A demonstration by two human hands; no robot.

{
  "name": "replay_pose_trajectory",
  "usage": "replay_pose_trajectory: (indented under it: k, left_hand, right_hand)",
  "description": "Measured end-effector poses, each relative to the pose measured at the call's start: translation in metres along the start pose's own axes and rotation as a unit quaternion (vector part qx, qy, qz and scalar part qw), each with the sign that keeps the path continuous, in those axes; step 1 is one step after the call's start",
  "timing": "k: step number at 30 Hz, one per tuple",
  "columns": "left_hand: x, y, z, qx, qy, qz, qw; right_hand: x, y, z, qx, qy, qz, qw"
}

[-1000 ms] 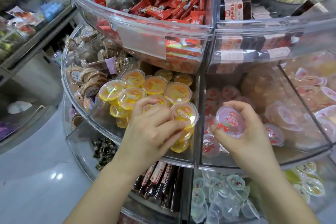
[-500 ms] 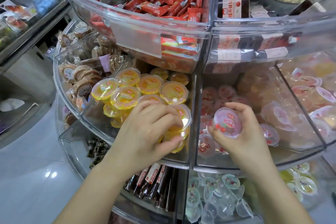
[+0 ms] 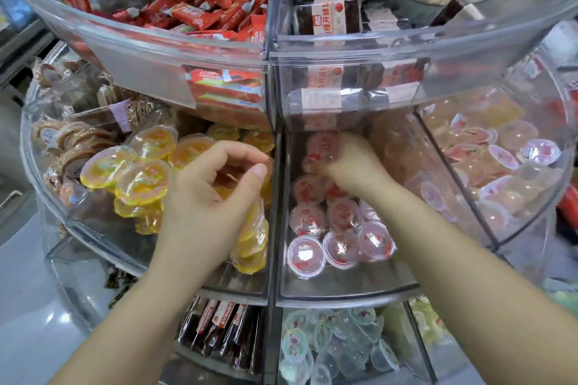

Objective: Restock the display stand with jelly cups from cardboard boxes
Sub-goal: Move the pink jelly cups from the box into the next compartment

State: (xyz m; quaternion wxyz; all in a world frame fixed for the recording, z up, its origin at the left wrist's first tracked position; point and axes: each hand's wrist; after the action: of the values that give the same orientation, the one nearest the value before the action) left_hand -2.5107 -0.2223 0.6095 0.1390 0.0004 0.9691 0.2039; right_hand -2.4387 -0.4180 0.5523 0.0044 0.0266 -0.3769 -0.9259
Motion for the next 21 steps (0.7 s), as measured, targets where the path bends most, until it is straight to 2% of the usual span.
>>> replay_pose_trajectory:
  k: [2,6,11,21]
  left_hand:
    - [-0.002,-0.001,-0.002,0.009,0.009,-0.010,1.000]
    - [-0.006,-0.001,-0.002,-0.004,0.027,-0.026,0.999]
    - [-0.009,0.004,0.000,-0.011,0.038,-0.037,0.999]
    - [-0.005,0.016,0.002,-0.032,0.018,-0.021,0.999]
  right_hand:
    - [-0.005,-0.006,-0.010,-0.032,-0.016,0.016,0.999]
    - [-0.004,-0.009,-0.024,-0.106,-0.039,-0.017,0.993]
    - [-0.008,-0.016,-0.024,-0.079,-0.046,-0.012,0.996]
    - [-0.007,-0.018,-0.026,-0.130,-0.017,-0.017,0.991]
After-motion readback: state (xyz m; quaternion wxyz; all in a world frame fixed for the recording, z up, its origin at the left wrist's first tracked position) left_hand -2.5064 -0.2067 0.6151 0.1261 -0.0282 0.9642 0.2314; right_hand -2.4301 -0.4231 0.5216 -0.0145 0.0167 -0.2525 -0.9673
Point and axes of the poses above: each hand's wrist, its own x-axis away from the middle knuckle, its own y-axis out of the back of the hand, z = x × y, and after that the axes turned 7 degrees about y, right-handed
